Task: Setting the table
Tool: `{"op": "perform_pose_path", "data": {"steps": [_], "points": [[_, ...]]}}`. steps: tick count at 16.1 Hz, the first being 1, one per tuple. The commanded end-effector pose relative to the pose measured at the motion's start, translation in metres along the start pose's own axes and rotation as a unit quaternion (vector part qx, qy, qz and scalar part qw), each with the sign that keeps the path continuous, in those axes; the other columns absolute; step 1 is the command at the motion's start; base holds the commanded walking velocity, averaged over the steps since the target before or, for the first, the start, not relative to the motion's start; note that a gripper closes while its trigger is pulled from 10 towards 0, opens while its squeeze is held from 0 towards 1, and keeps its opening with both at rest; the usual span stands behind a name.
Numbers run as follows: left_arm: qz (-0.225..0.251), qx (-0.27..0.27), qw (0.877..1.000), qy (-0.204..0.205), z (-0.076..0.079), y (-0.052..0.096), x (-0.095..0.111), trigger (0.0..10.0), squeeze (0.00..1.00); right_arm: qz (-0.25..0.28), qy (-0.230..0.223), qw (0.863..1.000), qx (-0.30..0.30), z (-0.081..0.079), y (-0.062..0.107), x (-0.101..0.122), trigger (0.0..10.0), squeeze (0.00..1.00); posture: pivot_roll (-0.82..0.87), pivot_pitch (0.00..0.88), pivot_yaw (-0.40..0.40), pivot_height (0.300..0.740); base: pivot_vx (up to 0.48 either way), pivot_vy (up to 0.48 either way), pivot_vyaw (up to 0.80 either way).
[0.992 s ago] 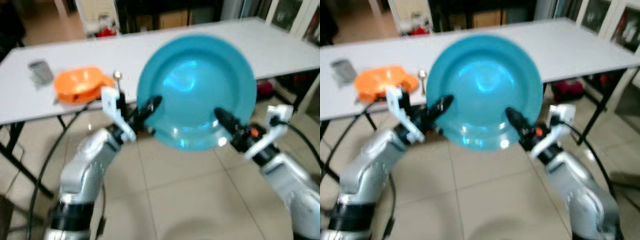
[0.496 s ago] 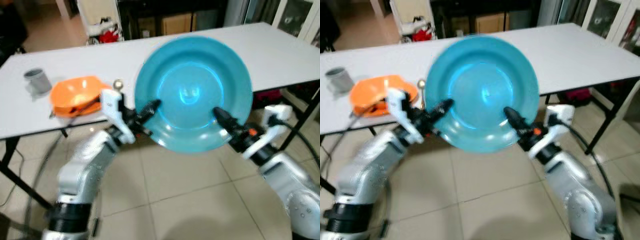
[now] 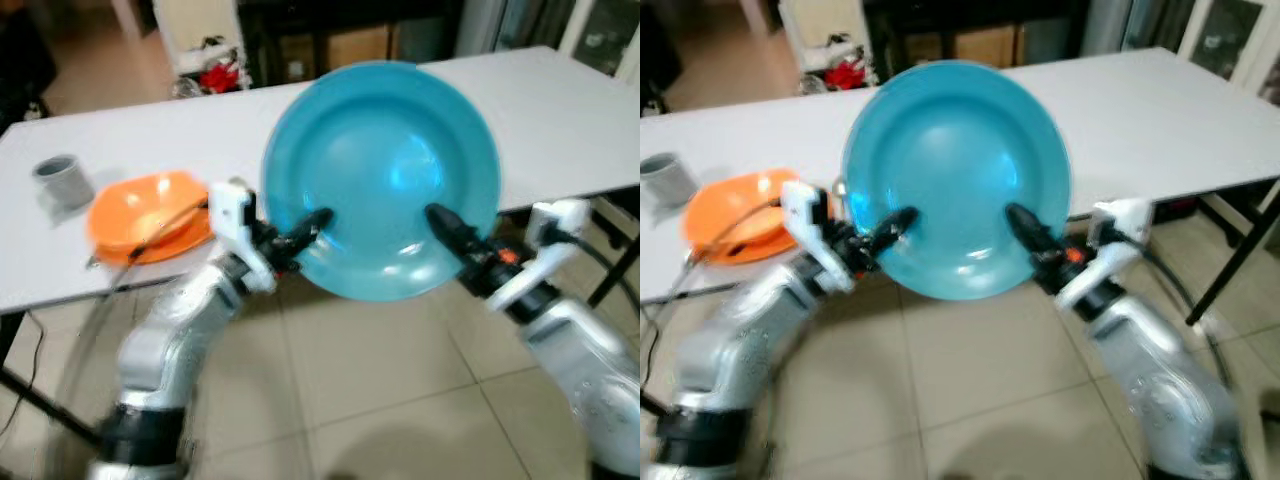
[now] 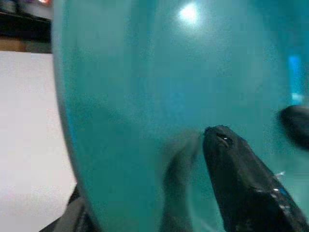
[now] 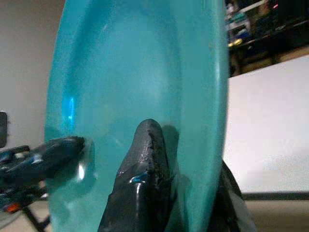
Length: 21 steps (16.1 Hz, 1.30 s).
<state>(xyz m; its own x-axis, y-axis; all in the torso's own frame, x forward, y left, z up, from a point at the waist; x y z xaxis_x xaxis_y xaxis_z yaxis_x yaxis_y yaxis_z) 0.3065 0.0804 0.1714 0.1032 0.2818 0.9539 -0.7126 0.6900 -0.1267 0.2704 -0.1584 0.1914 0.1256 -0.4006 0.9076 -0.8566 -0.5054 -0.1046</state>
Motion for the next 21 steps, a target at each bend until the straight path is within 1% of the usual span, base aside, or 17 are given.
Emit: {"op": "perform_pose_path", "data": {"steps": [1, 2, 4, 5, 6, 7, 10, 11, 12, 13, 14, 16, 17, 19, 20, 21], "points": [[0.028, -0.051, 0.998, -0.005, 0.016, -0.004, 0.018, 10.0, 1.00, -0.009, 0.005, 1.000, 0.007, -0.005, -0.004, -0.002, 10.0, 0.00, -0.03, 0.000, 0.072, 0.740, 0.394, 0.000, 0.00], [0.050, -0.052, 0.997, 0.014, 0.016, -0.004, 0.027, 10.0, 1.00, -0.013, 0.017, 1.000, 0.001, 0.001, 0.002, 0.000, 10.0, 0.00, -0.03, 0.000, 0.073, 0.740, 0.379, 0.000, 0.00], [0.068, -0.055, 0.996, 0.032, 0.015, -0.004, 0.034, 10.0, 1.00, -0.018, 0.032, 0.999, -0.006, 0.008, 0.009, 0.005, 10.0, 0.00, -0.03, 0.000, 0.075, 0.740, 0.368, 0.000, 0.00], [0.072, -0.058, 0.995, 0.042, 0.014, -0.003, 0.036, 10.0, 0.93, -0.019, 0.038, 0.999, -0.010, 0.012, 0.015, 0.009, 10.0, 0.00, -0.03, 0.000, 0.076, 0.740, 0.334, 0.000, 0.00], [0.072, -0.065, 0.994, 0.049, 0.015, -0.002, 0.037, 10.0, 0.52, -0.022, 0.044, 0.999, -0.014, 0.017, 0.020, 0.012, 10.0, 0.00, -0.03, 0.000, 0.077, 0.740, 0.296, 0.000, 0.00], [0.072, -0.069, 0.994, 0.053, 0.016, 0.000, 0.037, 10.0, 0.00, -0.023, 0.046, 0.999, -0.016, 0.020, 0.024, 0.014, 10.0, 0.00, -0.03, 0.000, 0.077, 0.740, 0.240, 0.000, 0.00], [0.077, -0.064, 0.993, 0.064, 0.014, 0.002, 0.039, 10.0, 0.00, -0.025, 0.046, 0.999, -0.008, 0.021, 0.032, 0.019, 10.0, 0.00, -0.03, 0.000, 0.077, 0.740, 0.000, 0.000, 0.00], [0.078, -0.046, 0.994, 0.062, 0.007, 0.005, 0.039, 10.0, 0.00, -0.029, 0.051, 0.998, -0.012, 0.025, 0.038, 0.021, 10.0, 0.00, -0.03, 0.000, 0.075, 0.740, 0.000, 0.000, 0.00], [0.081, -0.031, 0.995, 0.056, 0.002, 0.008, 0.041, 10.0, 0.00, -0.029, 0.057, 0.997, -0.030, 0.032, 0.043, 0.024, 10.0, 0.00, -0.03, 0.000, 0.074, 0.740, 0.000, 0.000, 0.00], [0.081, -0.014, 0.996, 0.039, -0.004, 0.012, 0.044, 10.0, 0.00, -0.021, 0.058, 0.996, -0.060, 0.041, 0.049, 0.027, 10.0, 0.00, -0.03, 0.000, 0.072, 0.740, 0.000, 0.000, 0.00], [0.089, 0.006, 0.995, 0.032, -0.010, 0.017, 0.050, 10.0, 0.00, -0.016, 0.054, 0.996, -0.075, 0.046, 0.055, 0.029, 10.0, 0.00, -0.03, 0.000, 0.071, 0.740, 0.000, 0.000, 0.00], [0.081, 0.036, 0.996, 0.015, -0.020, 0.026, 0.051, 10.0, 0.00, 0.000, 0.038, 0.996, -0.084, 0.047, 0.061, 0.033, 10.0, 0.00, -0.03, 0.000, 0.071, 0.740, 0.000, 0.000, 0.00], [0.074, 0.046, 0.996, 0.002, -0.023, 0.028, 0.050, 10.0, 0.00, 0.009, 0.032, 0.996, -0.085, 0.046, 0.063, 0.035, 10.0, 0.00, -0.03, 0.000, 0.072, 0.740, 0.000, 0.000, 0.00], [0.062, 0.077, 0.995, -0.033, -0.028, 0.031, 0.047, 10.0, 0.00, 0.018, 0.035, 0.995, -0.097, 0.045, 0.060, 0.037, 10.0, 0.00, -0.04, 0.000, 0.077, 0.740, 0.000, 0.000, 0.00], [0.040, 0.119, 0.988, -0.093, -0.032, 0.034, 0.044, 10.0, 0.00, 0.039, 0.032, 0.992, -0.112, 0.041, 0.053, 0.038, 10.0, 0.00, -0.04, 0.000, 0.075, 0.740, 0.000, 0.000, 0.00], [0.033, 0.132, 0.984, -0.116, -0.032, 0.035, 0.042, 10.0, 0.00, 0.045, 0.031, 0.992, -0.118, 0.040, 0.051, 0.037, 10.0, 0.00, -0.04, 0.000, 0.074, 0.740, 0.000, 0.000, 0.00]]}}
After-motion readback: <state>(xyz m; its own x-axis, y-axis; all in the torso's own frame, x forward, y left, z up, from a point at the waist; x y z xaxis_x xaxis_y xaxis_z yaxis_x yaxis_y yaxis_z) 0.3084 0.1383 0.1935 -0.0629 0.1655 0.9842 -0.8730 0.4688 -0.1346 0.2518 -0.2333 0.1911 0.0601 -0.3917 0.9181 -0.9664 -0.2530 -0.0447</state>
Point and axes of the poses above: a point about 5 cm out from each wrist's last joint towards the gripper, its own y axis pointing back from the gripper into the wrist, its own x axis along the axis of the wrist's last joint, z = x × y, the point moved 3 cm from there along -y, pointing out of the wrist towards the gripper, and after that the axes turned 4 degrees about -y, right-handed, at the moved point
